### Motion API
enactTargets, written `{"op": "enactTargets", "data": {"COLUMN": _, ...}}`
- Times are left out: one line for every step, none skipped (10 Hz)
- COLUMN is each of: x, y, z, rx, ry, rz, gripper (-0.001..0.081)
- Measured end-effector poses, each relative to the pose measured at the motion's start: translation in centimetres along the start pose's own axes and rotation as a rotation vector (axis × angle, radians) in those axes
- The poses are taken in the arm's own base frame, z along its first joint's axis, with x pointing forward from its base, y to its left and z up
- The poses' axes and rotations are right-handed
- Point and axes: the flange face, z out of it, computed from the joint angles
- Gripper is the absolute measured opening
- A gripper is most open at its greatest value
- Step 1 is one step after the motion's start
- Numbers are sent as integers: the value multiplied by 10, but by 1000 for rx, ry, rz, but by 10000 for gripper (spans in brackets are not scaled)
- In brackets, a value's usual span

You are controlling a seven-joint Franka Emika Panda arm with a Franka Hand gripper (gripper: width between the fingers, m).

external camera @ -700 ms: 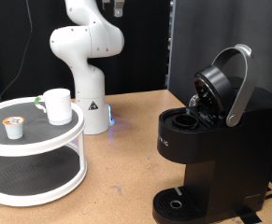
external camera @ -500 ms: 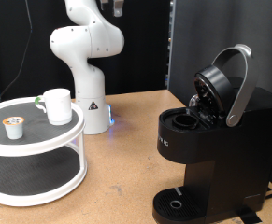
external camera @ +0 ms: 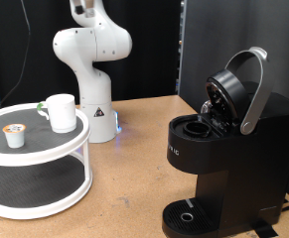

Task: Make a cup of coffee with the keurig machine

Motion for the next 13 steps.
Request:
{"op": "enactTargets", "data": {"x": -7, "y": 4, "z": -2, "rx": 1, "ry": 6, "rz": 6, "gripper": 798}}
{"op": "enactTargets", "data": {"x": -6, "y": 3, "z": -1, "rx": 2, "ry": 3, "rz": 4, "gripper": 798}}
{"op": "enactTargets", "data": {"x": -7, "y": 4, "z": 1, "rx": -7, "ry": -22, "rz": 0, "gripper": 798}}
{"op": "enactTargets", "data": {"x": -11, "y": 6, "z": 5, "rx": -21, "ry": -68, "rz": -1, "gripper": 798}}
{"op": "enactTargets", "data": {"x": -19, "y": 11, "z": 11, "rx": -28, "ry": -124, "rz": 8, "gripper": 798}}
{"op": "enactTargets", "data": {"x": -30, "y": 20, "z": 15, "rx": -35, "ry": -178, "rz": 23, "gripper": 798}}
{"op": "enactTargets", "data": {"x": -43, "y": 29, "z": 19, "rx": -35, "ry": -213, "rz": 34, "gripper": 798}}
{"op": "enactTargets", "data": {"x": -49, "y": 36, "z": 21, "rx": -29, "ry": -223, "rz": 38, "gripper": 798}}
{"op": "enactTargets", "data": {"x": -48, "y": 35, "z": 21, "rx": -29, "ry": -224, "rz": 37, "gripper": 798}}
{"op": "enactTargets", "data": {"x": -48, "y": 35, "z": 22, "rx": -33, "ry": -221, "rz": 35, "gripper": 798}}
{"op": "enactTargets", "data": {"x": -49, "y": 37, "z": 21, "rx": -47, "ry": -213, "rz": 26, "gripper": 798}}
{"op": "enactTargets", "data": {"x": -53, "y": 41, "z": 22, "rx": -70, "ry": -204, "rz": 20, "gripper": 798}}
{"op": "enactTargets", "data": {"x": -59, "y": 47, "z": 23, "rx": -96, "ry": -193, "rz": 19, "gripper": 798}}
